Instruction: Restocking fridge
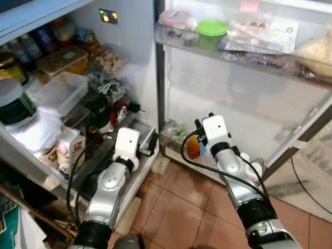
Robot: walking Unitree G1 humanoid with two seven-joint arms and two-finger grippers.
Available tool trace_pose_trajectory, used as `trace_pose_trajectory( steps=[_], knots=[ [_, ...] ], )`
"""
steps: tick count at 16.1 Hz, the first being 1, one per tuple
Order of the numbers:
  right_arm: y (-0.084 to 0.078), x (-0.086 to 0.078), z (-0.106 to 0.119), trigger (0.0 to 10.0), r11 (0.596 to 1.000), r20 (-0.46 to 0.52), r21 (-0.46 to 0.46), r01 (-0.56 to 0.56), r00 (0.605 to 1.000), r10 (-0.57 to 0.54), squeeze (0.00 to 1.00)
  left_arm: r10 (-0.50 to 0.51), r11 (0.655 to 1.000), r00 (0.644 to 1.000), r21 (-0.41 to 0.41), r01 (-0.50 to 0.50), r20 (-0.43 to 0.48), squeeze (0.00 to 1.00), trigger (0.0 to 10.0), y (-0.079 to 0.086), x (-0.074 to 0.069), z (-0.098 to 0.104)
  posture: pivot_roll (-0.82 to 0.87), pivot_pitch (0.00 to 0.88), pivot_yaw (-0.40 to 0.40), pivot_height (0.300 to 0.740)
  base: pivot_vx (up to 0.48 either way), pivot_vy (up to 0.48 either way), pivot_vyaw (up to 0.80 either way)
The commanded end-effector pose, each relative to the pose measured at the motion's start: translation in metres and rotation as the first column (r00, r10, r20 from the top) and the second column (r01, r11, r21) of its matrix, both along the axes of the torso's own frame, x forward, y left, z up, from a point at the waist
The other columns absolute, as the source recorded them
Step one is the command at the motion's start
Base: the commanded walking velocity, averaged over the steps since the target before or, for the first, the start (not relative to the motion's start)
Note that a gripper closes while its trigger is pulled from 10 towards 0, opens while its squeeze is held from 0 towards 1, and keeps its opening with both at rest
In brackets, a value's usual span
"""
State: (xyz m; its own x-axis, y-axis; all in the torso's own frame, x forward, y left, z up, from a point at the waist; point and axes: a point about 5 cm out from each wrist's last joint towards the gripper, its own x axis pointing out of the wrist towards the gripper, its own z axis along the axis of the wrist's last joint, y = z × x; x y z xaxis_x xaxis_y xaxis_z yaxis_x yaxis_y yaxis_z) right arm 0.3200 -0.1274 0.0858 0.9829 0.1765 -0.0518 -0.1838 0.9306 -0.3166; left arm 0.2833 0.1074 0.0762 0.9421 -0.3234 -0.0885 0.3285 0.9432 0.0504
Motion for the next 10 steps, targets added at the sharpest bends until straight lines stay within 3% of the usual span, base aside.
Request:
trace_pose_trajectory(
  steps=[1,2,10],
  knots=[
    [0.0050,0.0066,0.0112,10.0,1.000,0.039,0.020,-0.014,0.999,0.013,0.00,-0.006,1.000,1.000,0.005,0.006,0.003,0.00,10.0,0.0013,-0.0004,0.0036,0.12,0.087,0.020,0.740,0.334,0.000,0.00],
    [0.0047,0.0065,0.0103,10.0,1.000,0.036,0.021,-0.014,0.999,0.013,0.00,-0.007,1.000,1.000,0.005,0.007,0.005,0.00,10.0,0.0010,-0.0003,0.0049,0.12,0.087,0.024,0.740,0.334,0.000,0.00],
    [0.0050,0.0014,0.0016,10.0,1.000,0.018,0.028,-0.002,1.000,0.002,0.00,-0.012,1.000,1.000,0.009,0.012,-0.010,0.00,10.0,0.0014,-0.0037,0.0073,0.12,0.094,0.030,0.740,0.000,0.000,0.00]
  ],
)
